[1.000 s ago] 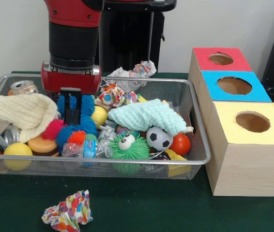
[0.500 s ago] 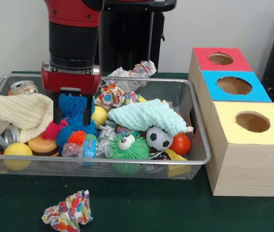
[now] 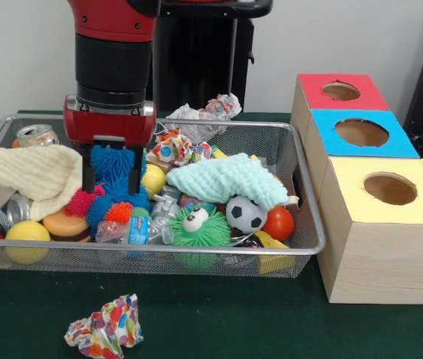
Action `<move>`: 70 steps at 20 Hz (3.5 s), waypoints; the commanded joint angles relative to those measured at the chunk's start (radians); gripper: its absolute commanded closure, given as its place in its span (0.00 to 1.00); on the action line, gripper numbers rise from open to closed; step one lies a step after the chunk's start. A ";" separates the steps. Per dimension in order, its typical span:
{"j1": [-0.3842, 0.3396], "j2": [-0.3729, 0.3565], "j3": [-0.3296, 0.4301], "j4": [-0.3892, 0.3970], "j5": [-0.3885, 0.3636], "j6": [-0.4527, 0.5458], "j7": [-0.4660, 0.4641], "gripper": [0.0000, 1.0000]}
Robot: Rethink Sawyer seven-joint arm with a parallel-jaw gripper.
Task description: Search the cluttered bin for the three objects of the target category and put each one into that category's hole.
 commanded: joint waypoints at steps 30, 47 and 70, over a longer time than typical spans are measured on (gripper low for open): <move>-0.130 0.128 0.353 -0.101 -0.200 0.231 -0.516 0.00; -0.220 0.148 0.446 -0.069 -0.197 0.242 -0.638 0.00; -0.184 0.062 0.393 0.031 -0.240 0.217 -0.500 0.00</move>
